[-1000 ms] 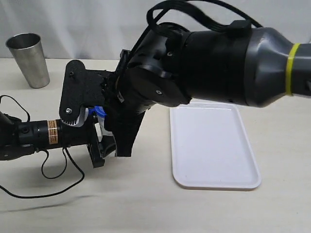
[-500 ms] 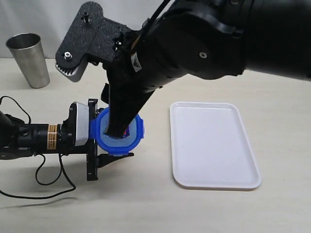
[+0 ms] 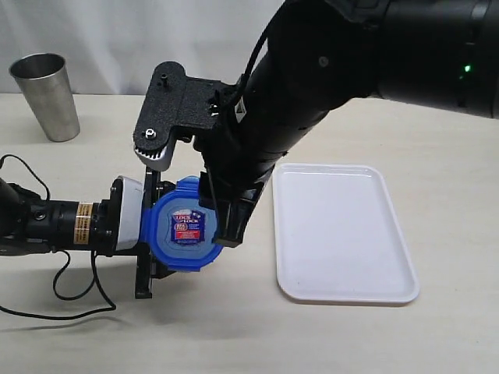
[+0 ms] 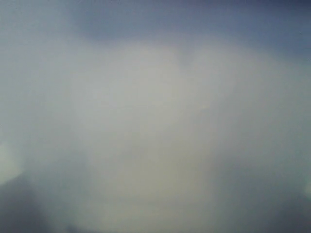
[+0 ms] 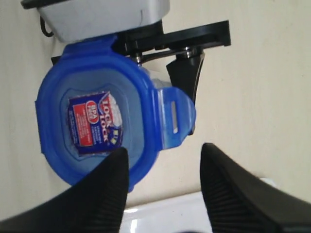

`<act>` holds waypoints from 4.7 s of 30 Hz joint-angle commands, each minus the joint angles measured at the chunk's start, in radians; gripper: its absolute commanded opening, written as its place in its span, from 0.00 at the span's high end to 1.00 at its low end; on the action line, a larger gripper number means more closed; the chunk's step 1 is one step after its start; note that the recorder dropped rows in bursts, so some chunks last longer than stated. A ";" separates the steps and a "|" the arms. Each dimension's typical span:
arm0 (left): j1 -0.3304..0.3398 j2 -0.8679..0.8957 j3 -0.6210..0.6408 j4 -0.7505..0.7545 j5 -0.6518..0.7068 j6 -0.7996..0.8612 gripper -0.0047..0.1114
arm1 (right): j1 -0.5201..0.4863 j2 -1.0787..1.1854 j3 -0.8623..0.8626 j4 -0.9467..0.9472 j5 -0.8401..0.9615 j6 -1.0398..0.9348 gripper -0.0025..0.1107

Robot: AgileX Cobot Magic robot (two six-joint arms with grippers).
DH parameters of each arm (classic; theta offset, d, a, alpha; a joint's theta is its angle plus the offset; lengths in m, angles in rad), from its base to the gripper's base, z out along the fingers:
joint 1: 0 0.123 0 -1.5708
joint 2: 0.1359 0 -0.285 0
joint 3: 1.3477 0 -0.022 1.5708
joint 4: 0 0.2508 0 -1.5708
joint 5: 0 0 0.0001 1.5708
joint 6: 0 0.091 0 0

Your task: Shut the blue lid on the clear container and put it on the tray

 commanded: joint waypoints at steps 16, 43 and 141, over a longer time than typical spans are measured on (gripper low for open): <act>-0.002 -0.007 0.004 0.033 0.006 0.004 0.96 | -0.005 0.151 -0.178 0.110 0.187 0.011 0.59; -0.002 -0.007 0.004 -0.018 0.006 -0.095 0.96 | -0.128 0.235 -0.176 0.215 0.219 0.013 0.64; -0.002 -0.007 0.004 -0.208 0.006 -0.439 0.96 | 0.055 0.350 -0.259 -0.351 0.234 0.835 0.85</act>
